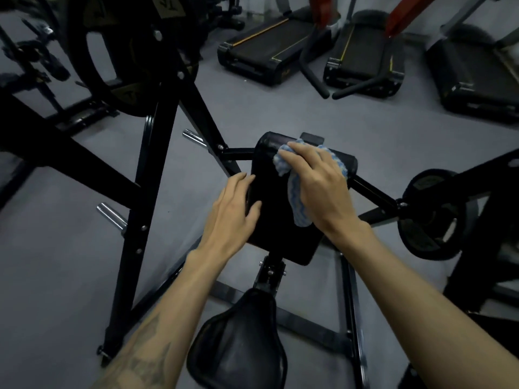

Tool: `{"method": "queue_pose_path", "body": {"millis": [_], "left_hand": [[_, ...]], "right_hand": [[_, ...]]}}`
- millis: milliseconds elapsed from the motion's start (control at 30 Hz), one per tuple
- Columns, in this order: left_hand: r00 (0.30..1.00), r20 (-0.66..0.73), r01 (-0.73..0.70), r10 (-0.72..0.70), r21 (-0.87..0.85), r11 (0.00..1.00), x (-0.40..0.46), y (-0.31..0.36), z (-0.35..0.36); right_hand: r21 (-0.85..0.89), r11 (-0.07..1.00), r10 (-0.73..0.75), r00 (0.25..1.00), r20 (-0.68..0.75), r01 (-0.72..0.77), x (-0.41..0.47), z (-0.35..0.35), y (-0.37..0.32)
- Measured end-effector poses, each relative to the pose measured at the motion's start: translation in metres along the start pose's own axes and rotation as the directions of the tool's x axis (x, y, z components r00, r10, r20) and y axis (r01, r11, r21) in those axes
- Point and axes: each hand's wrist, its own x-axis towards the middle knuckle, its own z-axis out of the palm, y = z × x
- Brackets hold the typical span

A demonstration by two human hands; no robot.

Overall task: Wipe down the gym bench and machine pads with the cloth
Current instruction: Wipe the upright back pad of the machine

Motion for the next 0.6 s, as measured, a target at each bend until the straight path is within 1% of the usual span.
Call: {"method": "queue_pose_path", "body": {"millis": [200, 300, 500, 600], "left_hand": [[0.999, -0.03, -0.042, 0.046, 0.1, 0.994, -0.002, 0.031, -0.019], [0.997, -0.016, -0.072, 0.076, 0.149, 0.986, -0.006, 0.046, -0.025], [0.992, 0.007, -0.125, 0.126, 0.207, 0.97, -0.013, 0.074, -0.04], [0.991, 0.03, -0.132, 0.129, 0.249, 0.959, -0.021, 0.081, -0.047]], "right_hand": [[0.031, 0.995, 0.094, 0.995, 0.017, -0.094, -0.012, -0.031, -0.009], [0.03, 0.99, 0.137, 0.99, 0.017, -0.137, -0.017, -0.045, -0.012], [0.047, 0.984, 0.169, 0.985, 0.028, -0.17, -0.027, -0.072, -0.024], [0.054, 0.979, 0.195, 0.98, 0.036, -0.197, -0.036, -0.08, -0.027]]}}
